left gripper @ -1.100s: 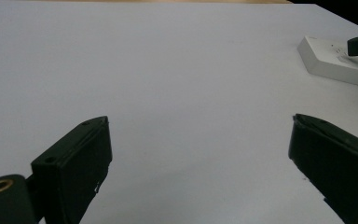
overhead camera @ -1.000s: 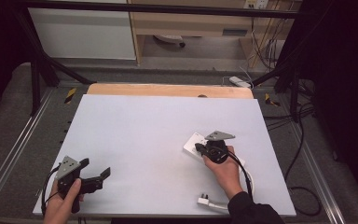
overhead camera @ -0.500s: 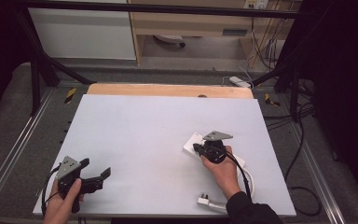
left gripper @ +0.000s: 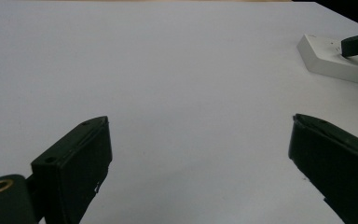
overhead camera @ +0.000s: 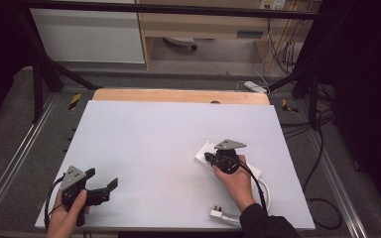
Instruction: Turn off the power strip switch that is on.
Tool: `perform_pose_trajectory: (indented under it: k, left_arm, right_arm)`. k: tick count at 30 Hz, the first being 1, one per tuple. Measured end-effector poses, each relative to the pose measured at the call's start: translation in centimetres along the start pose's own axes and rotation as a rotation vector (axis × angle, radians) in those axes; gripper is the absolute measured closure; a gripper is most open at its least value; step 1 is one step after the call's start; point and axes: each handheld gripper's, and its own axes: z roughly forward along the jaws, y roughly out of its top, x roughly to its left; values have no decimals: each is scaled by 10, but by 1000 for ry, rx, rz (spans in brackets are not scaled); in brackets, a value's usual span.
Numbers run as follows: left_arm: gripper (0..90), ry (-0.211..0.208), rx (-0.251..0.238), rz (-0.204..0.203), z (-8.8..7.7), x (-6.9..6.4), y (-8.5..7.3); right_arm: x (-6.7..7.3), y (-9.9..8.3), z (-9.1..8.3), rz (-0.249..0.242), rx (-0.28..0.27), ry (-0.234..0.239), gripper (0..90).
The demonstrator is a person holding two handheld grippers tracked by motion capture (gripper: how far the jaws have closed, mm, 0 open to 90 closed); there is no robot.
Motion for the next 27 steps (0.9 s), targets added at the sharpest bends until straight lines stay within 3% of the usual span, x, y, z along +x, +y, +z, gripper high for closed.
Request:
perform_pose_trajectory:
  k: [27]
  left_arm:
    - [61, 2, 9, 9, 1, 0, 0]
  right_arm:
    - [2, -4, 4, 7, -19, 7, 900]
